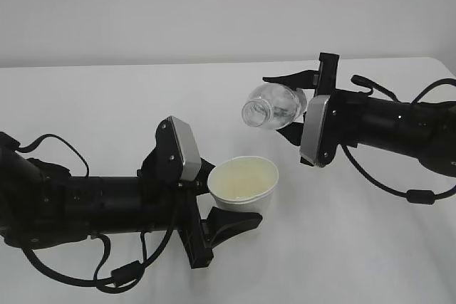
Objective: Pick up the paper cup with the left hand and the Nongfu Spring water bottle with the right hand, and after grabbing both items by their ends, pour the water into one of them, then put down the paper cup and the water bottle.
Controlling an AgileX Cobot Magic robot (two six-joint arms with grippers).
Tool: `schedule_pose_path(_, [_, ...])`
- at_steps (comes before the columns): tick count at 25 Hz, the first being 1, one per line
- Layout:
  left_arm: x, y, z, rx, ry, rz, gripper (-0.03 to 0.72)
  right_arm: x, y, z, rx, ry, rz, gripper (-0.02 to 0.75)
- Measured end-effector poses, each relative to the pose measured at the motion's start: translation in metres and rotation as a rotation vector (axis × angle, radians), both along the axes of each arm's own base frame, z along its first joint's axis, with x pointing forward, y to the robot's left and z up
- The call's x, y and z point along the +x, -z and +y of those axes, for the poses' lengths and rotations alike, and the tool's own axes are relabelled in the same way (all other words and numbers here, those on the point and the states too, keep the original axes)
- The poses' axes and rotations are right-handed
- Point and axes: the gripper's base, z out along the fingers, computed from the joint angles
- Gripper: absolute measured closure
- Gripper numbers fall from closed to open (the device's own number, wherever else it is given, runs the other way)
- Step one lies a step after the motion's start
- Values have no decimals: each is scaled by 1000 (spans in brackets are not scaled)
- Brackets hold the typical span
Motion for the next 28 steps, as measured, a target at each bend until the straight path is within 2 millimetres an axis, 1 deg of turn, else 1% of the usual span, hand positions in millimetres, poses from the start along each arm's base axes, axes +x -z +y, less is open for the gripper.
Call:
schedule_pose_path(23, [-1, 0, 0, 5, 11, -2, 216, 1, -1, -1, -110, -5, -154, 271])
schedule_pose_path(28, [-1, 0, 0, 6, 13, -2, 216, 3, -3, -2, -109, 13, -186, 271])
